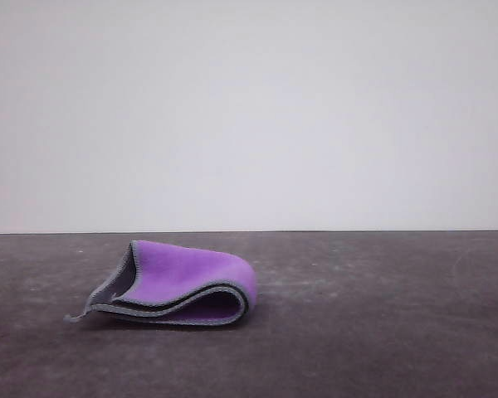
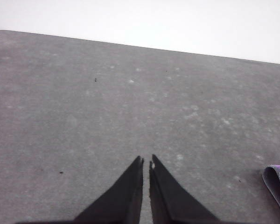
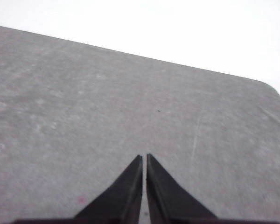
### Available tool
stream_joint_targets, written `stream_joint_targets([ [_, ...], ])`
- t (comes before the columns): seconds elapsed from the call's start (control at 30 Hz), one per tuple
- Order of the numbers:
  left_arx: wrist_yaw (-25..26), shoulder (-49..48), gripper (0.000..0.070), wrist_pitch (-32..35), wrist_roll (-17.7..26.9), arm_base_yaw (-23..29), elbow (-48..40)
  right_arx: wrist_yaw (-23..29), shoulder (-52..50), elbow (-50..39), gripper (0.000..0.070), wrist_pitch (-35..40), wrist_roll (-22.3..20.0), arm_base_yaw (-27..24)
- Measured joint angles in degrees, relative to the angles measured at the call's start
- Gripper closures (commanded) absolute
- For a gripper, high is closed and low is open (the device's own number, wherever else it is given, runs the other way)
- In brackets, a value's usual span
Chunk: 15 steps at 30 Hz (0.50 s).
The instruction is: Fold clothes
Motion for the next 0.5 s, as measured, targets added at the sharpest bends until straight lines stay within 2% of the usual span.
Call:
stream_joint_targets([
  [0.23, 0.00, 0.00, 0.0678, 0.00, 0.00, 0.00, 0.00, 0.17, -12.76, -9.85, 0.0691, -0.39, 0.02, -0.06],
  [0.5, 0.00, 0.00, 0.0678, 0.00, 0.00, 0.00, 0.00, 0.16, -13.71, -13.28, 0.0691, -0.15, 0.02, -0.06],
])
